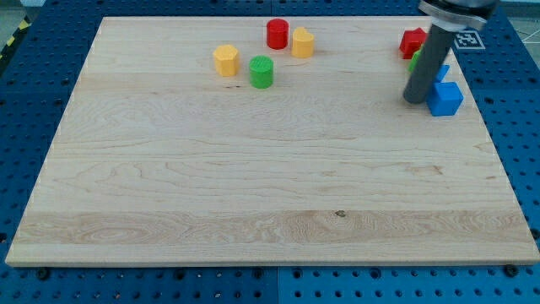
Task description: Point at the red circle
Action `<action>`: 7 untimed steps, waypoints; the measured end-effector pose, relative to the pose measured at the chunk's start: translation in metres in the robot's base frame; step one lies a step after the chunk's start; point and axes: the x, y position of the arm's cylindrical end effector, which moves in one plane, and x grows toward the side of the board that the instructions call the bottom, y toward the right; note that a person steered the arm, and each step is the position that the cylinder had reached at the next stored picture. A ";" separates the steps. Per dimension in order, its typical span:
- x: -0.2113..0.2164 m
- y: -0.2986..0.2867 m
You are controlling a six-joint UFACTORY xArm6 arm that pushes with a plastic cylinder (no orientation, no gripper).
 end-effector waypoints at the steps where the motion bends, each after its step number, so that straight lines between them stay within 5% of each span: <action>1: -0.043 -0.043; 4: -0.161 -0.102; 7: -0.181 -0.198</action>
